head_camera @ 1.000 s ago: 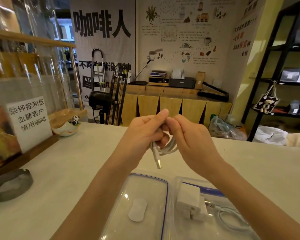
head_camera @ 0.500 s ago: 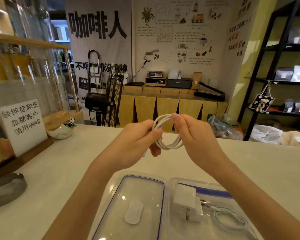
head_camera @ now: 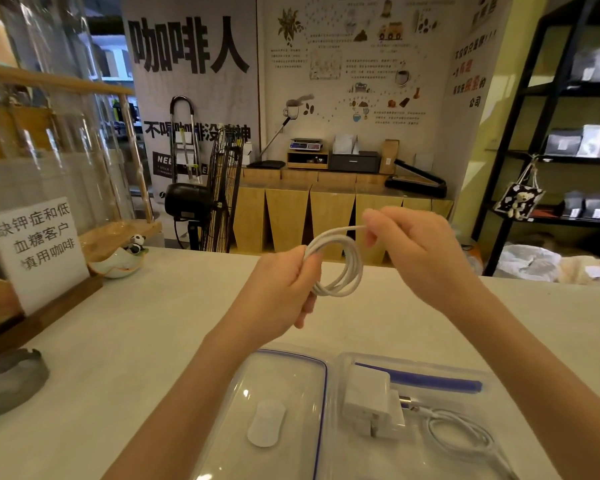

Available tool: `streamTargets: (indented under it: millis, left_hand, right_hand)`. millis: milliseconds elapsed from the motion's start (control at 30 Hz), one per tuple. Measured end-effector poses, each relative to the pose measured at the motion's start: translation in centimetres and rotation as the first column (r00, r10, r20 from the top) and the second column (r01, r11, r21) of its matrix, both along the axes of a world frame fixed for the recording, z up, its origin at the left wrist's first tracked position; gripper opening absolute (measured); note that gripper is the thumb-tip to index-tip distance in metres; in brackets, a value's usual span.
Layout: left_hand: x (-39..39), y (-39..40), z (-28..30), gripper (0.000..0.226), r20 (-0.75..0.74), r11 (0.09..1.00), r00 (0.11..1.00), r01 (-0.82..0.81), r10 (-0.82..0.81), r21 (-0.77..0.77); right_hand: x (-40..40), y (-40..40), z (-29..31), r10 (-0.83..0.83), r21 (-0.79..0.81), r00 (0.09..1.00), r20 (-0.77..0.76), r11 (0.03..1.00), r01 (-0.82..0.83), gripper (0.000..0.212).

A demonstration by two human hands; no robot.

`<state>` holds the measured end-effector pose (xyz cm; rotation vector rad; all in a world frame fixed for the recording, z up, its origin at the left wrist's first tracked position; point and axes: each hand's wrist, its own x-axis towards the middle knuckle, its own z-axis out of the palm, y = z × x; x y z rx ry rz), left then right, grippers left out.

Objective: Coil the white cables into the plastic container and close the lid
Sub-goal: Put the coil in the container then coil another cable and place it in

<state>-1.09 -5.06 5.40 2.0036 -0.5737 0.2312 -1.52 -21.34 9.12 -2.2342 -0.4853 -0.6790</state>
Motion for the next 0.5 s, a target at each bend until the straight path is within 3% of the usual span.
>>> streamTargets:
  millis: [33, 100, 133, 200, 300, 500]
  left_hand:
    - [0.0, 0.0, -0.1, 0.034, -0.024, 1.0, 1.0, -0.012, 0.012, 0.021]
    - [0.1, 0.0, -0.1, 0.034, -0.081, 1.0, 0.997, -0.02, 0.021, 0.025]
    - [0.2, 0.0, 0.0, 0.034, -0.101, 1.0, 0.995, -0.013, 0.015, 0.016]
    - [0.2, 0.1, 0.2, 0.035, -0.127, 1.0, 0.992, 0.024, -0.024, -0.004]
    - [0.3, 0.3, 0.4, 0.037, -0.17, 0.996, 0.981, 0.085, -0.09, -0.034]
    - [0.4, 0.7, 0.6, 0.036, -0.242, 0.985, 0.957, 0.141, -0.16, -0.097]
  right_hand:
    - [-0.2, 0.1, 0.7, 0.105, 0.145, 0.986, -0.131, 0.986, -0.086, 0.037]
    - [-0.9, 0.3, 1.8, 0.381, 0.382, 0.834, -0.399, 0.896, -0.226, 0.036]
    - [-1.1, 0.4, 1.8, 0.493, 0.423, 0.753, -0.437, 0.851, -0.312, 0.034]
    - [-1.5, 0.4, 1.3, 0.581, 0.343, 0.71, -0.397, 0.812, -0.472, 0.026]
    - [-0.9, 0.4, 0.3, 0.476, 0.14, 0.843, -0.251, 0.88, -0.455, 0.019]
    - [0.1, 0.9, -1.4, 0.226, 0.119, 0.971, 0.077, 0.965, -0.234, 0.02]
